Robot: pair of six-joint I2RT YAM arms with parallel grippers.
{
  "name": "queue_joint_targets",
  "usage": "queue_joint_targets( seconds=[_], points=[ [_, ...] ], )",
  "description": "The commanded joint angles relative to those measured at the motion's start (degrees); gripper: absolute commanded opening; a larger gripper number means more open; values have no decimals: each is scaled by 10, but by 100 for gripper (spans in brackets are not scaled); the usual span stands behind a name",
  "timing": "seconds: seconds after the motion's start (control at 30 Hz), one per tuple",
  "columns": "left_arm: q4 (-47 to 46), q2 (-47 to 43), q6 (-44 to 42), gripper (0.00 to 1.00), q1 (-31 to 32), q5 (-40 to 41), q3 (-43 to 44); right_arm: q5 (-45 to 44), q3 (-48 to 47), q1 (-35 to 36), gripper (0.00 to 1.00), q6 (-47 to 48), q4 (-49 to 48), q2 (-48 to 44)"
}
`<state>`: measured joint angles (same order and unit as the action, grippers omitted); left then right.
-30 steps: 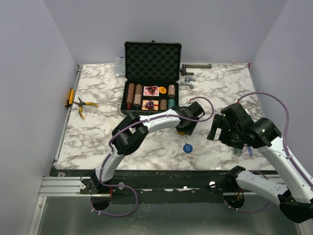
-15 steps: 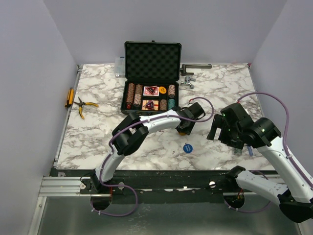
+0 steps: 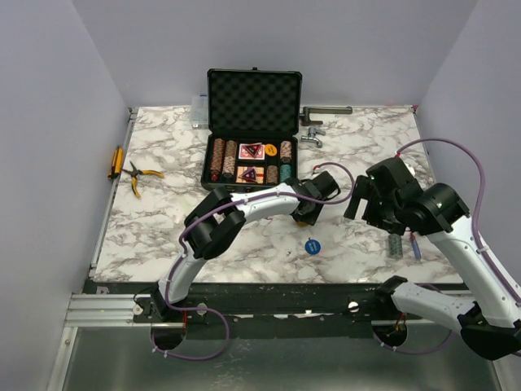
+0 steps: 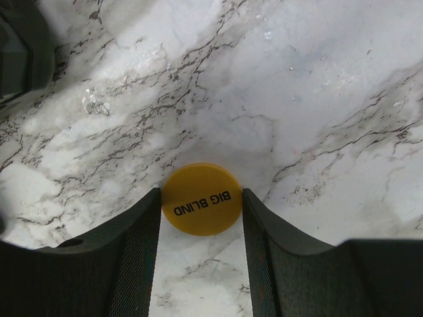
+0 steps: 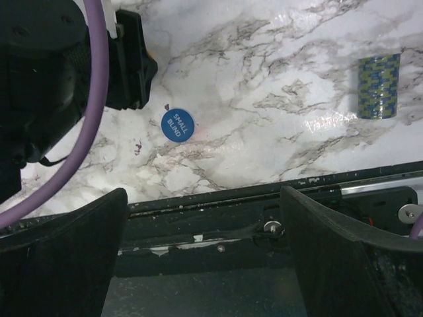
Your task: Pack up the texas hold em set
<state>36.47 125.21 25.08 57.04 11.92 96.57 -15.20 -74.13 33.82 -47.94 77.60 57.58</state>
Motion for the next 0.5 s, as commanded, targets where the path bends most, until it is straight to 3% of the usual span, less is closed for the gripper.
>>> queue_joint_targets(
  seconds=[0.0, 0.47],
  points=[
    [72, 1, 11, 28, 6, 0, -45, -51, -37, 5, 100, 14, 3, 12],
    [70, -60, 25, 25, 9, 16, -87, -85, -72, 5, 100, 43, 0, 31]
  ],
)
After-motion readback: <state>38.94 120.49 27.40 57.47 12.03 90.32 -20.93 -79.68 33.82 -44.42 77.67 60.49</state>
